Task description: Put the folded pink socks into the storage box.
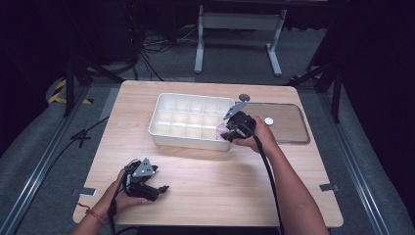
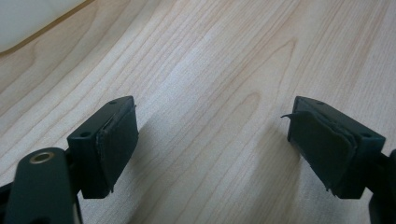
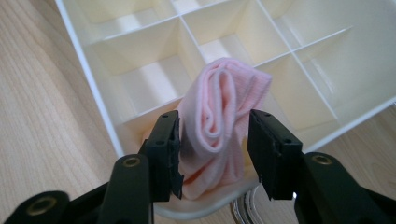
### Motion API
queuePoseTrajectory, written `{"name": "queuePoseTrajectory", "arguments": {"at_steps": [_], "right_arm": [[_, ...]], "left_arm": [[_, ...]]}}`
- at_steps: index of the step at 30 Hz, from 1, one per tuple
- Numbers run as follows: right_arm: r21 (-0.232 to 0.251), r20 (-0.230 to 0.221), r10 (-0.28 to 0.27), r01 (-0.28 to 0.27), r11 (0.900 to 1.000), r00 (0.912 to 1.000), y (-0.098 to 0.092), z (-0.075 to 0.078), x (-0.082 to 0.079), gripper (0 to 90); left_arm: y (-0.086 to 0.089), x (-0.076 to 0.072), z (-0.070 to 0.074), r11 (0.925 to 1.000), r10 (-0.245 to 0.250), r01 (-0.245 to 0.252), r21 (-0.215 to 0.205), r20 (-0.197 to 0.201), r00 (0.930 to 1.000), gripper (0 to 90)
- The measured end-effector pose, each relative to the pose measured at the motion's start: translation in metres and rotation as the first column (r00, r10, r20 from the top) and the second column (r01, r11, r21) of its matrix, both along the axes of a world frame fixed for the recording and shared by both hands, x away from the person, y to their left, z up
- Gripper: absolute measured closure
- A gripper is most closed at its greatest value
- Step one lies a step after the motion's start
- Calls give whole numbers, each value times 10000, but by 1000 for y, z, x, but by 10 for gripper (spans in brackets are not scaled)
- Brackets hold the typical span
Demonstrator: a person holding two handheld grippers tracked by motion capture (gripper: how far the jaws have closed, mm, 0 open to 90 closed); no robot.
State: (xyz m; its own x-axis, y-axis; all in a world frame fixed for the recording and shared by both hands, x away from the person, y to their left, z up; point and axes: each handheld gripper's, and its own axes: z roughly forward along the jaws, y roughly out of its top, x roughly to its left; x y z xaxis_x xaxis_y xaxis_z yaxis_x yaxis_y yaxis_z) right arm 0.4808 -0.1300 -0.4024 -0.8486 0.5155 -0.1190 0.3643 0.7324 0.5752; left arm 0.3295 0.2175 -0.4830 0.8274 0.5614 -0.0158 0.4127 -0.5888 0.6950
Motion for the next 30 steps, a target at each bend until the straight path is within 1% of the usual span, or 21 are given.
{"name": "queuePoseTrajectory", "arguments": {"at_steps": [1, 2, 3, 5, 6, 8, 9, 11, 13, 16, 18, 19, 20, 22, 23, 30], "right_arm": [[61, 34, -93, 92, 9999, 10000, -1, 1, 0, 522], [231, -94, -75, 77, 9997, 9999, -2, 2, 1, 522], [338, -110, -103, 106, 9994, 9999, -3, 4, 1, 524], [434, -20, -178, 179, 9989, 9998, -4, 7, 2, 528], [525, 1, -132, 131, 9985, 9999, -4, 8, 2, 536], [855, -52, -152, 156, 9962, 9999, -4, 11, 2, 557], [923, 10, -176, 174, 9956, 9998, -3, 12, 2, 567], [999, -56, -268, 273, 9946, 9996, -2, 13, 2, 578], [904, -105, -439, 446, 9949, 9990, 0, 12, 5, 597], [910, -306, -535, 561, 9943, 9981, 1, 8, 7, 604], [880, -498, -501, 543, 9946, 9975, 2, 5, 9, 665], [814, -619, -390, 439, 9957, 9973, 3, 4, 9, 704], [746, -706, -392, 445, 9962, 9967, 3, 4, 9, 729], [726, -679, -289, 339, 9968, 9973, 4, 4, 9, 767], [672, -651, -301, 345, 9971, 9974, 4, 4, 9, 775], [508, -929, -234, 282, 9983, 9954, 5, 1, 11, 805]], "left_arm": [[0, 0, 0, 10000, -5, 5, -5, -1, 10000, 163], [0, 0, 0, 10000, -5, 5, -4, -2, 10000, 163], [0, 0, 0, 10000, -10, 10, -3, 1, 10000, 163], [0, 0, 0, 10000, 17, -17, -46, -9, 10000, 163], [0, 0, 0, 10000, 19, -19, -46, -10, 10000, 163], [0, 0, 0, 10000, 17, -17, -44, -9, 10000, 163], [0, 0, 0, 10000, 18, -18, -41, -10, 10000, 163], [0, 0, 0, 10000, 21, -21, -46, -8, 10000, 163], [0, 0, 0, 10000, 25, -25, -35, -19, 10000, 163], [0, 0, 0, 10000, 18, -18, -41, -11, 10000, 164], [0, 0, 0, 10000, 18, -18, -39, -9, 10000, 163], [0, 0, 0, 10000, 20, -20, -43, -9, 10000, 163], [0, 0, 0, 10000, 22, -22, -45, -8, 10000, 163], [0, 0, 0, 10000, 19, -19, -39, -9, 10000, 163], [0, 0, 0, 10000, 16, -16, -43, -7, 10000, 163], [0, 0, 0, 10000, 22, -22, -46, -10, 10000, 163]]}}
